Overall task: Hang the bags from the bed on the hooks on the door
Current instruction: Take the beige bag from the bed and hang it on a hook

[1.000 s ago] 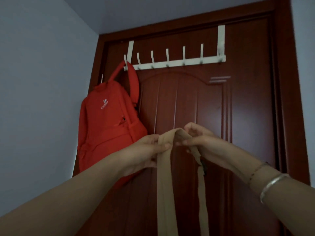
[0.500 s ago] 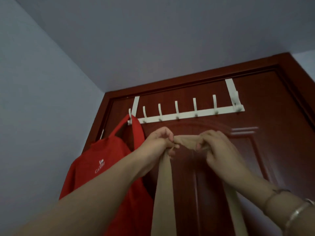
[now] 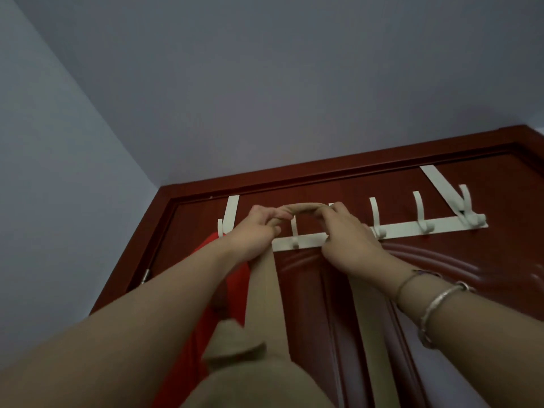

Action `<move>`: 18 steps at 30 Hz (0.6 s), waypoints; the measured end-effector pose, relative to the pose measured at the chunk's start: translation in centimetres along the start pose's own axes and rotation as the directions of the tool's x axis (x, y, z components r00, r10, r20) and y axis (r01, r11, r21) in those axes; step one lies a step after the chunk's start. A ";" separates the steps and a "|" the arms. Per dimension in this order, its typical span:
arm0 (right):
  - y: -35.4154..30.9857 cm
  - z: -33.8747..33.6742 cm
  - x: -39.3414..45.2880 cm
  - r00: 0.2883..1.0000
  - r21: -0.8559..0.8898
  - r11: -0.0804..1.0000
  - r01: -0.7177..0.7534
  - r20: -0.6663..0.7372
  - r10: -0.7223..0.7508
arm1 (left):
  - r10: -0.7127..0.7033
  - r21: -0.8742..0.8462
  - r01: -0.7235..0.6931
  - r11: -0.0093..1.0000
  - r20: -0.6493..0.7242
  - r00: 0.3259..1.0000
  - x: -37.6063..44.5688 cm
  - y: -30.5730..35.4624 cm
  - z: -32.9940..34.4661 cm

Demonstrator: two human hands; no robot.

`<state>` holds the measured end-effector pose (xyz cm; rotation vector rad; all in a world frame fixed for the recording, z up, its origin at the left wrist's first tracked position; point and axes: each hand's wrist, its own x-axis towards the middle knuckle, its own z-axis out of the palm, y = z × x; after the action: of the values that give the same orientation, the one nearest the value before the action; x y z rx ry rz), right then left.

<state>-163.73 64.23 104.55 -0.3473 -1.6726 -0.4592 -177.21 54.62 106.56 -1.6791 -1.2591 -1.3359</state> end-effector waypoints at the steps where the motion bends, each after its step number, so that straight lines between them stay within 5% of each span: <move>1: -0.2 0.3 0.8 1.000 0.007 1.000 -0.011 -0.014 0.011 | 0.016 0.009 -0.016 1.000 -0.028 0.999 1.3 -0.5 -0.1; 6: -0.7 1.4 3.9 0.998 0.091 0.995 -0.049 -0.035 0.052 | 0.003 0.222 0.017 0.975 -0.092 0.996 6.4 -2.7 1.1; 11: -0.2 3.0 4.2 0.998 -0.057 0.996 -0.064 -0.018 0.063 | 0.051 0.525 0.019 0.851 -0.119 0.992 7.7 -3.2 3.3; 18: 0.8 4.8 0.0 0.978 -0.330 0.923 0.199 0.002 -0.211 | 0.152 0.461 -0.059 0.886 -0.167 0.974 5.4 -6.3 3.2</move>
<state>-167.54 67.25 104.06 -0.4066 -1.6057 -0.9027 -181.88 61.16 110.34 -1.2342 -1.2255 -1.0145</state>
